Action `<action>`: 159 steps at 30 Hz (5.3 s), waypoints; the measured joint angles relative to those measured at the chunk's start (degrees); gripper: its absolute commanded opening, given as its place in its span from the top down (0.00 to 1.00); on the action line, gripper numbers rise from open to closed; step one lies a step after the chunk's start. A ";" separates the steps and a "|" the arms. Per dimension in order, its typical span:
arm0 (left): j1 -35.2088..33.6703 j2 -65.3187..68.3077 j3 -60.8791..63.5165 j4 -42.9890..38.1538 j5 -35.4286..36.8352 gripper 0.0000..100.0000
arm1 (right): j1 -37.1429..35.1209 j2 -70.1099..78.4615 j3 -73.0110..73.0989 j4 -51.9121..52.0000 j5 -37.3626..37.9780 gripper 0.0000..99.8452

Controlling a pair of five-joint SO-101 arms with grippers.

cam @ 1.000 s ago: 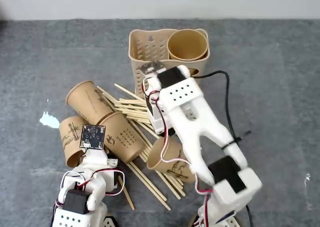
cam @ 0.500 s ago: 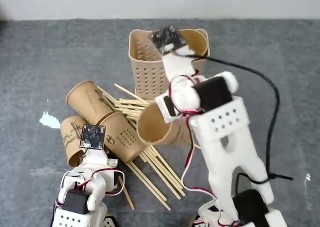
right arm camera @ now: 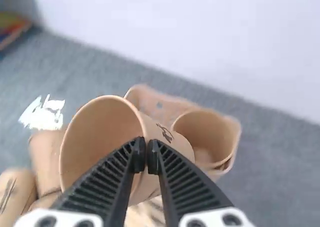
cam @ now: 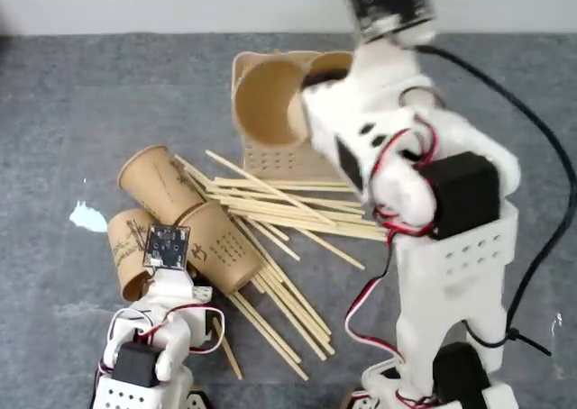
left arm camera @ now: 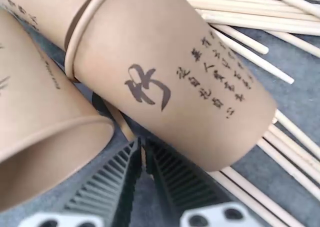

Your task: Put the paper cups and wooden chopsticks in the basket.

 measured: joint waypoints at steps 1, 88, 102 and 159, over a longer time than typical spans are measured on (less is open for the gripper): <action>0.00 0.00 0.00 0.00 0.00 0.99 | 0.97 0.18 -0.09 -1.93 0.00 0.99; -13.89 0.00 0.00 0.00 0.00 0.99 | -15.21 -9.93 45.10 5.71 -14.07 0.78; -33.67 0.00 0.00 0.00 0.00 0.99 | -22.07 1.49 46.68 -15.12 -19.34 0.78; -33.76 0.00 0.00 0.00 0.00 0.99 | -24.53 44.22 5.45 16.00 -18.20 0.91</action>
